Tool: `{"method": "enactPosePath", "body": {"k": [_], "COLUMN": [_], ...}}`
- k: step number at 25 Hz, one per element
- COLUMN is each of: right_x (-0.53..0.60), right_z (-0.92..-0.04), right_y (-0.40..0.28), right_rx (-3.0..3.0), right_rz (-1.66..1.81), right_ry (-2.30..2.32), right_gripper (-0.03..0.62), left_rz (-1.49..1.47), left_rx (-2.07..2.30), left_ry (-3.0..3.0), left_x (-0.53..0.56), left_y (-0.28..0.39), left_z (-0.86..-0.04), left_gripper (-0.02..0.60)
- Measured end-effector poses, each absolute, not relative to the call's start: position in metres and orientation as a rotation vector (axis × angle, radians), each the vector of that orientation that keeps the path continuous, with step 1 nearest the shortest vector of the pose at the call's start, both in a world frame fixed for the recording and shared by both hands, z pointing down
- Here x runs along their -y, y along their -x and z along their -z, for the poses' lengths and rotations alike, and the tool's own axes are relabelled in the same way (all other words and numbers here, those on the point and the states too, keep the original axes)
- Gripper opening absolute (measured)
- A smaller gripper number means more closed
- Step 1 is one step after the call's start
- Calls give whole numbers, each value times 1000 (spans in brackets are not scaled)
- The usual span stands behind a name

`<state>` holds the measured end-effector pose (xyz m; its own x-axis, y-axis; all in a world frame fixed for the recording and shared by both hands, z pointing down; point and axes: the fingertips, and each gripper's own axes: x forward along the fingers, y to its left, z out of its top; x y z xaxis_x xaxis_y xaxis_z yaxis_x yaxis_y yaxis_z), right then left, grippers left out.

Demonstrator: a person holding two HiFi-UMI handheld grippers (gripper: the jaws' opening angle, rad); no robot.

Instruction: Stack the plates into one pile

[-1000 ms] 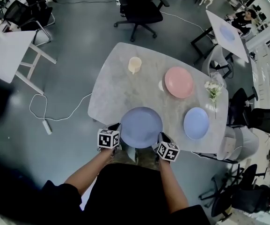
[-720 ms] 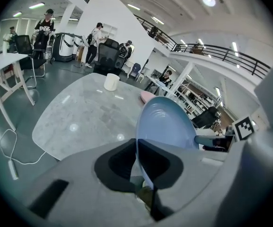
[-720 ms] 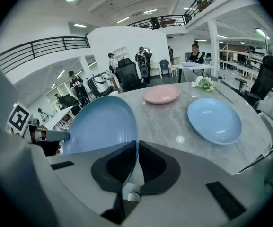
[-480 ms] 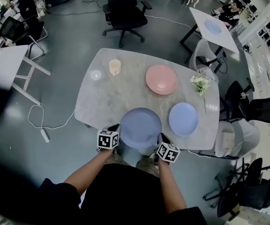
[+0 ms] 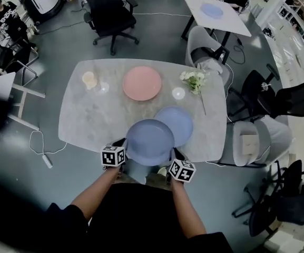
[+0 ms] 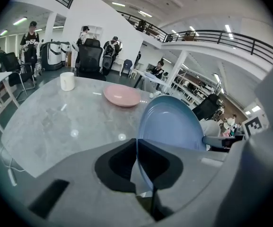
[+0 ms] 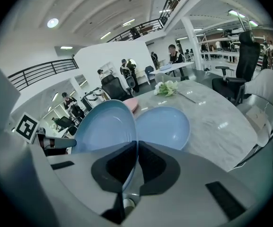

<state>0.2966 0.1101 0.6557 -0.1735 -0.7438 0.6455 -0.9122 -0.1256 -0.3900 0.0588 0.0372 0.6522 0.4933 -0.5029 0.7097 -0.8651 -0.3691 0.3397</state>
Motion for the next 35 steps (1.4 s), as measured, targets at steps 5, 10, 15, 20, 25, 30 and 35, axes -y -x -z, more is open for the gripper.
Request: {"method": "enactPosePath", "body": {"k": [5,10,15,20,25,30,35], "right_x": [-127,-128,-115,-94,-74,-56,-39], "right_z": [-672,-682,-686,-696,-707,-724,-743], "right_y": [-375,-413,-433,-442,-454,-463,-461], "right_rx": [1880,1859,1871,1860,1809,1779,1747], "right_rz": [-1250,-1260,-1244,-1224,-1253,-1281,-1313], "right_ry": [-1881,-1871,-1852,-1826,-1822,-1770,-1717], "right_gripper": [22,21,21,23,23,23,23], "left_rz": [-650,-661,-674,-672,-694,-715,-742], "left_rx": [1097,1108,1098,1081,1044,1025,1016], "left_ry": [-2056,-2035,-2041,-2032,-2011,-1983,-1958], "left_x": [-49,-51,-38,-16,4,19,34], "left_y": [-139,-176,-196,-206,-219,-226,-226], "left_z": [-663,-672,-674,-687,-704,-720,-736], "left_gripper": [26,26,26,26,26,28,28]}}
